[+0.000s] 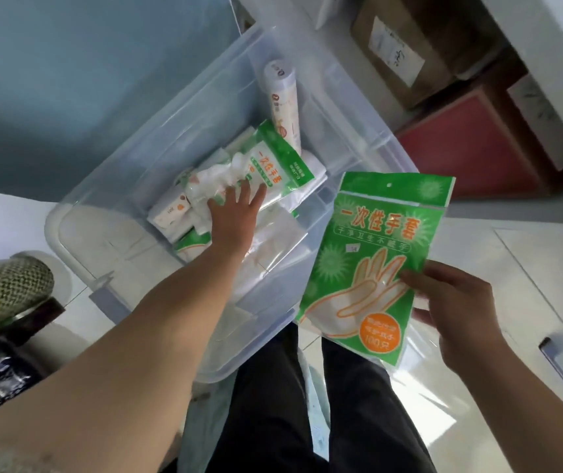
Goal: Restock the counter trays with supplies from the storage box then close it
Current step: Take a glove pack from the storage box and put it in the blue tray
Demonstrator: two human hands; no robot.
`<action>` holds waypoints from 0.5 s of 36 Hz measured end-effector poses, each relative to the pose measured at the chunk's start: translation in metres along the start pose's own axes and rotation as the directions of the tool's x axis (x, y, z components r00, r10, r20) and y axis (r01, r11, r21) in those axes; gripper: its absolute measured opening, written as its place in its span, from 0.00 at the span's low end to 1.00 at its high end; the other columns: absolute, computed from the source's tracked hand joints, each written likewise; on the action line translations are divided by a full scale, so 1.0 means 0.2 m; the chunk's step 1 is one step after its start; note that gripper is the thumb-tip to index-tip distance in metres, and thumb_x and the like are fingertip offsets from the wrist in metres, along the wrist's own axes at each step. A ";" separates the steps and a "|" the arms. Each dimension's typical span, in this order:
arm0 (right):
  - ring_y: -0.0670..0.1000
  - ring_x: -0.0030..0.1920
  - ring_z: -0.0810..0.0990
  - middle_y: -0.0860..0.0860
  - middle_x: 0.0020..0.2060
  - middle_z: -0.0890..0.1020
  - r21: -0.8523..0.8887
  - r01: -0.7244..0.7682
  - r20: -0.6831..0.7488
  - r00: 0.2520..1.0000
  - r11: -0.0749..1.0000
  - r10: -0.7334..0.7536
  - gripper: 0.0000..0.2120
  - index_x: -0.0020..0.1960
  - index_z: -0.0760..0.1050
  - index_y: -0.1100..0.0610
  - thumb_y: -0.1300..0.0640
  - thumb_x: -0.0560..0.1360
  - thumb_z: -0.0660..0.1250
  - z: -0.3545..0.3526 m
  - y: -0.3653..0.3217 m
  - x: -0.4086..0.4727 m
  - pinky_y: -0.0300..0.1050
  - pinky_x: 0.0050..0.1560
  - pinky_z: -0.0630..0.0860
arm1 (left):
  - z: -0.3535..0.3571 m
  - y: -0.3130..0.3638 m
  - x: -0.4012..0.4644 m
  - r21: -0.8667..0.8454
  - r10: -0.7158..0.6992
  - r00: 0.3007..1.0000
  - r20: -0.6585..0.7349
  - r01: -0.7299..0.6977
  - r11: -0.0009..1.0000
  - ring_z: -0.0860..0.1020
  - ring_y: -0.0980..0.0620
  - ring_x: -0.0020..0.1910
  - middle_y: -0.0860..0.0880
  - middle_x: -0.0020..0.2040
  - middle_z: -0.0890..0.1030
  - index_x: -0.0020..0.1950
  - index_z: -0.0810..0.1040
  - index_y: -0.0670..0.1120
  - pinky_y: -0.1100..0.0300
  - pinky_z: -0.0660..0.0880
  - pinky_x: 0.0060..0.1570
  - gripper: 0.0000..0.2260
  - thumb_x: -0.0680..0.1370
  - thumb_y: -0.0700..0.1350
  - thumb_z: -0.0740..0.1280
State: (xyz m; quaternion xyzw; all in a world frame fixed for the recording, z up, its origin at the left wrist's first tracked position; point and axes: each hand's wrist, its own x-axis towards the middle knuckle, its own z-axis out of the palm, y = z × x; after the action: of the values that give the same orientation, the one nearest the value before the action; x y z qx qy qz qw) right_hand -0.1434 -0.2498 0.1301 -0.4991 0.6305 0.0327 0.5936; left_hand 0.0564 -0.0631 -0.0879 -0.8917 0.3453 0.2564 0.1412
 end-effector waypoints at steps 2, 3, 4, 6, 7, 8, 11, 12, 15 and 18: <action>0.45 0.30 0.84 0.51 0.33 0.87 0.009 -0.011 0.026 1.000 1.000 0.011 0.07 0.44 0.83 0.58 0.68 0.73 0.69 0.00 0.00 -0.01 0.35 0.25 0.76 | -0.04 0.00 -0.02 -0.022 -0.008 0.999 0.034 0.009 1.000 0.65 0.37 0.71 0.42 0.77 0.61 0.79 0.50 0.52 0.40 0.73 0.59 0.40 0.74 0.39 0.70; 0.47 0.31 0.85 0.53 0.35 0.87 0.020 -0.013 0.038 0.999 1.000 0.013 0.06 0.44 0.83 0.59 0.68 0.73 0.69 0.00 -0.01 -0.01 0.36 0.25 0.76 | -0.05 0.00 -0.03 -0.039 -0.014 0.999 0.037 0.015 0.999 0.67 0.37 0.69 0.42 0.75 0.63 0.79 0.52 0.51 0.41 0.75 0.56 0.38 0.75 0.38 0.69; 0.48 0.32 0.85 0.54 0.36 0.87 0.027 -0.010 0.048 0.999 1.000 0.009 0.06 0.45 0.83 0.60 0.68 0.73 0.70 0.00 -0.01 -0.01 0.36 0.26 0.77 | -0.06 -0.01 -0.04 -0.055 -0.017 0.999 0.030 0.019 0.998 0.69 0.38 0.67 0.42 0.73 0.66 0.78 0.54 0.49 0.44 0.77 0.53 0.35 0.75 0.38 0.68; 0.49 0.32 0.86 0.55 0.36 0.87 0.025 0.009 0.064 0.998 1.000 -0.010 0.06 0.45 0.83 0.60 0.68 0.72 0.70 0.00 -0.03 -0.03 0.36 0.26 0.77 | -0.09 -0.03 -0.06 -0.077 -0.011 1.000 -0.005 0.011 0.997 0.71 0.40 0.63 0.43 0.69 0.70 0.77 0.58 0.47 0.47 0.77 0.47 0.31 0.76 0.36 0.65; 0.49 0.33 0.86 0.55 0.36 0.87 0.020 0.021 0.068 0.997 1.000 -0.023 0.06 0.45 0.84 0.60 0.69 0.72 0.70 0.01 -0.03 -0.04 0.36 0.26 0.77 | -0.10 -0.04 -0.06 -0.089 -0.003 1.000 -0.026 0.000 0.996 0.73 0.41 0.62 0.43 0.67 0.71 0.75 0.61 0.46 0.48 0.78 0.45 0.28 0.77 0.35 0.64; 0.49 0.33 0.86 0.54 0.36 0.87 0.017 0.033 0.071 0.997 0.999 -0.034 0.06 0.45 0.84 0.61 0.69 0.72 0.70 0.01 -0.04 -0.05 0.36 0.26 0.77 | -0.12 -0.06 -0.08 -0.109 0.004 0.999 -0.047 -0.009 0.994 0.74 0.42 0.60 0.43 0.65 0.73 0.73 0.64 0.45 0.48 0.78 0.44 0.24 0.77 0.34 0.62; 0.51 0.34 0.86 0.55 0.37 0.87 0.001 0.055 0.078 0.995 0.998 -0.055 0.06 0.44 0.84 0.61 0.69 0.72 0.70 0.03 -0.08 -0.10 0.37 0.28 0.78 | -0.19 -0.11 -0.14 -0.258 -0.014 0.996 -0.092 -0.010 0.966 0.76 0.41 0.58 0.42 0.61 0.75 0.70 0.69 0.44 0.47 0.77 0.44 0.21 0.78 0.33 0.58; 0.53 0.37 0.87 0.55 0.37 0.87 -0.010 0.065 0.077 0.995 0.998 -0.064 0.06 0.44 0.84 0.61 0.69 0.71 0.71 0.04 -0.09 -0.12 0.40 0.29 0.80 | -0.22 -0.13 -0.17 -0.334 -0.035 0.995 -0.093 0.002 0.943 0.76 0.40 0.58 0.42 0.60 0.76 0.70 0.70 0.45 0.46 0.76 0.45 0.22 0.78 0.32 0.58; 0.61 0.44 0.86 0.55 0.39 0.87 -0.088 0.129 0.077 0.989 0.988 -0.122 0.07 0.43 0.86 0.56 0.67 0.70 0.73 0.06 -0.12 -0.18 0.59 0.44 0.84 | -0.30 -0.20 -0.26 -0.599 -0.164 0.984 -0.073 0.088 0.796 0.77 0.39 0.59 0.42 0.61 0.78 0.70 0.73 0.47 0.49 0.74 0.50 0.23 0.76 0.32 0.60; 0.66 0.46 0.84 0.53 0.38 0.87 -0.190 0.229 0.103 0.972 0.955 -0.213 0.12 0.39 0.87 0.48 0.65 0.68 0.74 0.10 -0.20 -0.27 0.67 0.48 0.80 | -0.39 -0.26 -0.38 -0.878 -0.280 0.959 0.037 0.165 0.450 0.80 0.42 0.53 0.40 0.56 0.82 0.61 0.80 0.43 0.61 0.70 0.46 0.19 0.72 0.31 0.65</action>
State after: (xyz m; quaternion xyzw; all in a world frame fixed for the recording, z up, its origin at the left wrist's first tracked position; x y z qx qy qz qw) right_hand -0.1136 -0.2252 0.1892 -0.6218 0.5395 0.0497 0.5655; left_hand 0.0731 -0.0177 0.0224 -0.8889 0.0545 0.3242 -0.3190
